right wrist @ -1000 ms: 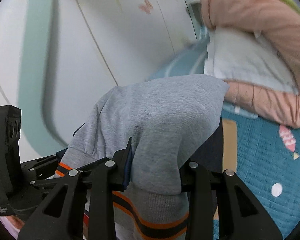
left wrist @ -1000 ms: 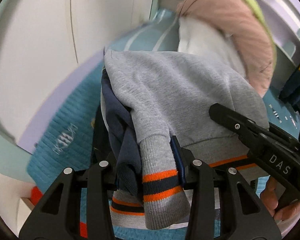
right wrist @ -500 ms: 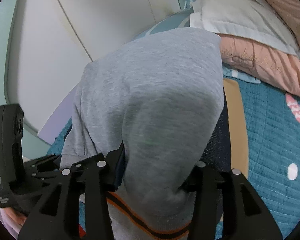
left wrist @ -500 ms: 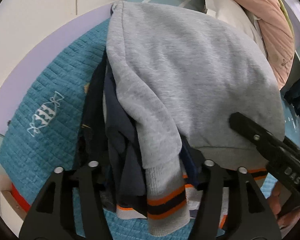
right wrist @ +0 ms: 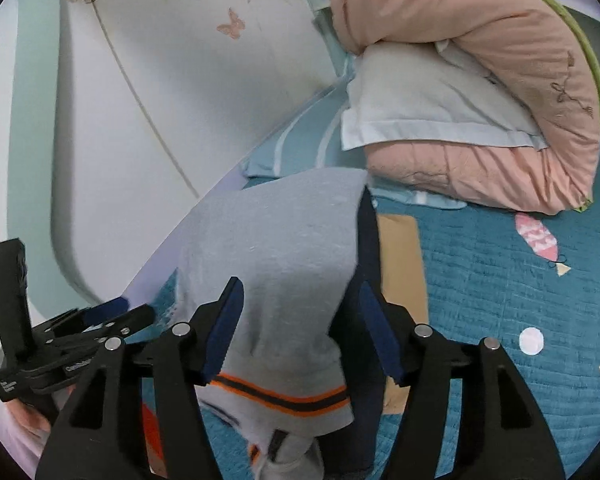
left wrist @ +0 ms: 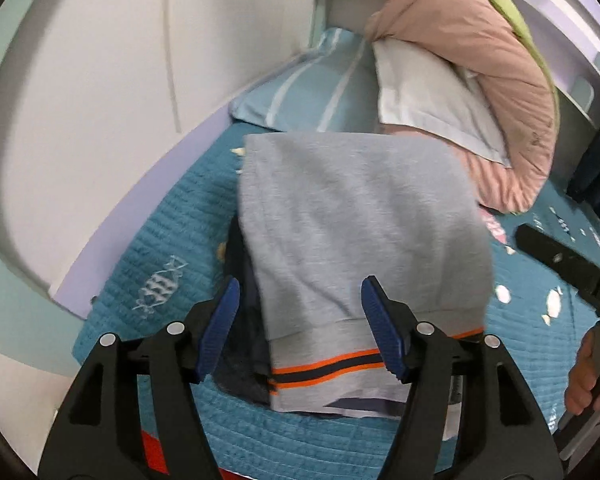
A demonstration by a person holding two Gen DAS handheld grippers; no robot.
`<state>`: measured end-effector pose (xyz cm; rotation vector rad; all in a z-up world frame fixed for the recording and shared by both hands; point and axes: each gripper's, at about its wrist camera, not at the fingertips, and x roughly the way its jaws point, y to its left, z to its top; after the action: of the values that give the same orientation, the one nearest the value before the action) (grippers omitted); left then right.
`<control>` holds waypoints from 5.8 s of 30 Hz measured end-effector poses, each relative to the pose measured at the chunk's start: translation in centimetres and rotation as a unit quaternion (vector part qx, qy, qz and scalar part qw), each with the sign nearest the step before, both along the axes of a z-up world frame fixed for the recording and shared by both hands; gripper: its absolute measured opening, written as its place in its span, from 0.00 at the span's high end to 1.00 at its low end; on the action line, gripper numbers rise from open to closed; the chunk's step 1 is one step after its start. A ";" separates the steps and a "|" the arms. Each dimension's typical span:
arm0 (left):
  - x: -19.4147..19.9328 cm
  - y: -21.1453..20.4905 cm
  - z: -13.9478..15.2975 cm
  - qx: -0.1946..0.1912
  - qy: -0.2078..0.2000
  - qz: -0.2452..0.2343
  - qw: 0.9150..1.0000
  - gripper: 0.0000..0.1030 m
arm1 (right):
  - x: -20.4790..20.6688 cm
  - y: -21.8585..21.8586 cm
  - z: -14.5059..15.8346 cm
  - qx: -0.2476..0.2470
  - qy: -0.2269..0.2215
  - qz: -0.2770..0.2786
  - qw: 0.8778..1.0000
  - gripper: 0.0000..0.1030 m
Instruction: Fold large clothes
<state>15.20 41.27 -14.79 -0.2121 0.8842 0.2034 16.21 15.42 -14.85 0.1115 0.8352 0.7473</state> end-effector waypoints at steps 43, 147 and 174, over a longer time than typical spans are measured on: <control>6.0 6.7 -4.3 -0.055 0.013 0.051 0.997 0.64 | 7.3 3.3 -1.6 -0.061 0.006 0.060 0.996 0.97; -21.8 -36.0 6.0 0.131 -0.139 0.019 0.981 0.05 | -25.9 -31.4 4.6 -0.030 -0.270 -0.251 0.929 0.07; -23.1 -36.3 7.4 0.119 -0.179 0.012 0.977 0.05 | -28.1 -33.6 5.3 -0.026 -0.314 -0.265 0.911 0.07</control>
<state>-7.89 4.96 -7.41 -0.0334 0.4942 0.2810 -11.88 -18.13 -9.52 0.0399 0.1805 0.2119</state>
